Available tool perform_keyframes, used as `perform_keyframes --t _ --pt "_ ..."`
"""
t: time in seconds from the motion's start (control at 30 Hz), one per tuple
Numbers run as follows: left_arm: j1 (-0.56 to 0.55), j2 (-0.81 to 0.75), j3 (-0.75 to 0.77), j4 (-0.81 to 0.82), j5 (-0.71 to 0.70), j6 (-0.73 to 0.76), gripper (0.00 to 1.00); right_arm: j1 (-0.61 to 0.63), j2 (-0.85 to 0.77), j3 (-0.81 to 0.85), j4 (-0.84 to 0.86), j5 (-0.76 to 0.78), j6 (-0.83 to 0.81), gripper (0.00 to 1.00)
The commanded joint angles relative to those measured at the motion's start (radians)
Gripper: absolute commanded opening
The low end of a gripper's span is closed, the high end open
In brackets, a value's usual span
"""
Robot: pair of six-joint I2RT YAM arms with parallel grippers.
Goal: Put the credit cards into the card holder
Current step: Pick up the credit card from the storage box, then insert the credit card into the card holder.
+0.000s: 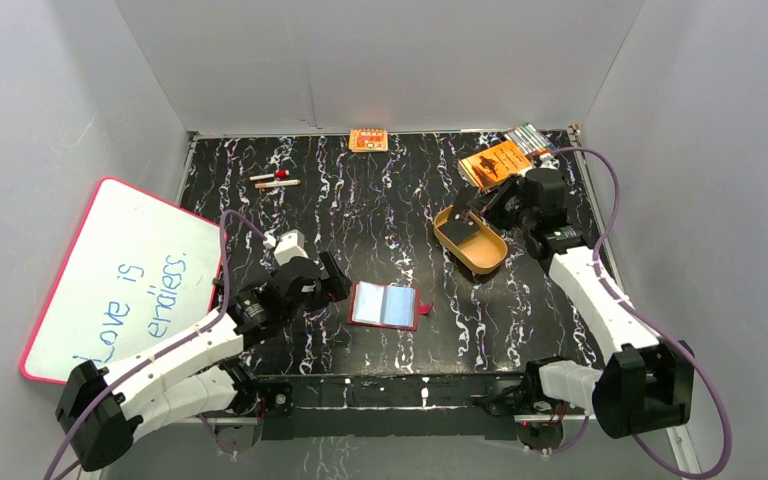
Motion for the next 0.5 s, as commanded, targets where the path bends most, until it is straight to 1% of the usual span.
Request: perform_keyframes --t 0.0,0.07,0.1,0.17,0.23,0.27,0.33,0.4,0.47 --pt "0.006 -0.053 0.005 -0.035 -0.049 0.016 0.87 -0.002 -0.082 0.056 0.011 -0.407 -0.282 0.00" --pt "0.005 -0.072 -0.021 -0.004 -0.026 0.030 0.87 0.005 -0.103 0.040 -0.014 -0.571 -0.356 0.00" --pt "0.006 -0.083 -0.040 0.020 -0.006 0.041 0.87 0.021 -0.114 0.027 -0.043 -0.614 -0.382 0.00" --pt "0.007 -0.093 -0.084 0.095 0.049 0.075 0.87 0.080 -0.140 -0.011 -0.082 -0.636 -0.428 0.00" --pt "0.008 -0.090 -0.131 0.161 0.090 0.083 0.87 0.168 -0.174 -0.087 -0.095 -0.569 -0.441 0.00" --pt "0.007 -0.084 -0.145 0.188 0.106 0.083 0.87 0.208 -0.191 -0.129 -0.069 -0.539 -0.425 0.00" --pt "0.007 -0.062 -0.166 0.232 0.133 0.079 0.87 0.249 -0.201 -0.229 0.024 -0.534 -0.356 0.00" --pt "0.007 -0.035 -0.169 0.259 0.144 0.073 0.86 0.264 -0.188 -0.319 0.169 -0.571 -0.269 0.00" --pt "0.008 -0.006 -0.165 0.284 0.145 0.072 0.85 0.282 -0.154 -0.372 0.305 -0.576 -0.199 0.00"
